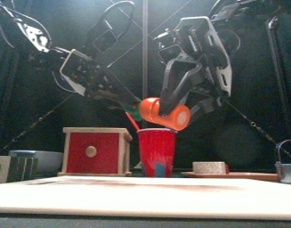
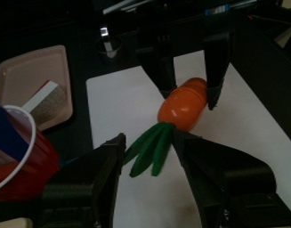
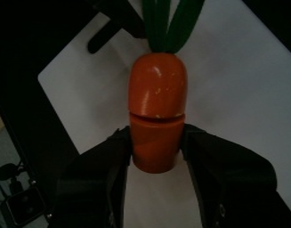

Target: Grasp carrot with both arms

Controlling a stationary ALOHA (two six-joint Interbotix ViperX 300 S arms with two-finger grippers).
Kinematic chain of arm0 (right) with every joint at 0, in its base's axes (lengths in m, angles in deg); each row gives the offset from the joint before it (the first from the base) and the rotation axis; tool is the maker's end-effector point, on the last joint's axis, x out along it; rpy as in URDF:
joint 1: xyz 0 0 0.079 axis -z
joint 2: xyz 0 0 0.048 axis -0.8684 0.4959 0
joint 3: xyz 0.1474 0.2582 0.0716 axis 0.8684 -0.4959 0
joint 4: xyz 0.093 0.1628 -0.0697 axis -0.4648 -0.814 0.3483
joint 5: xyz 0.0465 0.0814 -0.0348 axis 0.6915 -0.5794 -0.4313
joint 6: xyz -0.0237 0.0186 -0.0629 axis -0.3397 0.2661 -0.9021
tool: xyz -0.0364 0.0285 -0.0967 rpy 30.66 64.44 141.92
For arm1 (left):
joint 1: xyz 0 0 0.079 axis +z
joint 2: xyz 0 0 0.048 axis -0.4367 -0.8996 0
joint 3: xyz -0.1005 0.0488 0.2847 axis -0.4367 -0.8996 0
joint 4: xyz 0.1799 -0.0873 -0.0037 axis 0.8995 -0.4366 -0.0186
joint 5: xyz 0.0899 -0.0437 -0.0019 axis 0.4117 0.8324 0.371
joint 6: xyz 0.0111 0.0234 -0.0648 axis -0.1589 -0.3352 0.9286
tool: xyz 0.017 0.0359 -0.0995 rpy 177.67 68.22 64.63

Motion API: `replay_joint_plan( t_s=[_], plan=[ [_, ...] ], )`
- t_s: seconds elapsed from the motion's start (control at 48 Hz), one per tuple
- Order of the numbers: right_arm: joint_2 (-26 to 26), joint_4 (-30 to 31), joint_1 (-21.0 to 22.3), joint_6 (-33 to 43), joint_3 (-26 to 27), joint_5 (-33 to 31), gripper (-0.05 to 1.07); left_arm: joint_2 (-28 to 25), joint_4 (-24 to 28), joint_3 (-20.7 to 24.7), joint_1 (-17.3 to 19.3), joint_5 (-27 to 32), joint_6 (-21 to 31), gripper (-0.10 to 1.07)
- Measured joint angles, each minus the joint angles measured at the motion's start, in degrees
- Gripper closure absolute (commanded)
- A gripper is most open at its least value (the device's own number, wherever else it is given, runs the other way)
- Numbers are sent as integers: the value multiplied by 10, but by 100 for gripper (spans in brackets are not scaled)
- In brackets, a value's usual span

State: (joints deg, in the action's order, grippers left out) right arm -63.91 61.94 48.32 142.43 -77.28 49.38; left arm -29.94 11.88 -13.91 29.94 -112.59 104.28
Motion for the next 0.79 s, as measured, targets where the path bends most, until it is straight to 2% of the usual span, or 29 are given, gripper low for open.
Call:
replay_joint_plan(
  t_s=[0.125, 0.375, 0.792],
  plan=[
    [1, 1, 0, -1, 0, -1, 53, -7, 0, 0, -1, 1, 0, 23],
    [0, 1, 0, -1, 0, -1, 53, -7, 0, 0, -1, 0, 0, 47],
    [1, 0, 2, 0, 0, -1, 53, -7, 0, 0, 1, 0, -3, 48]
  ],
)
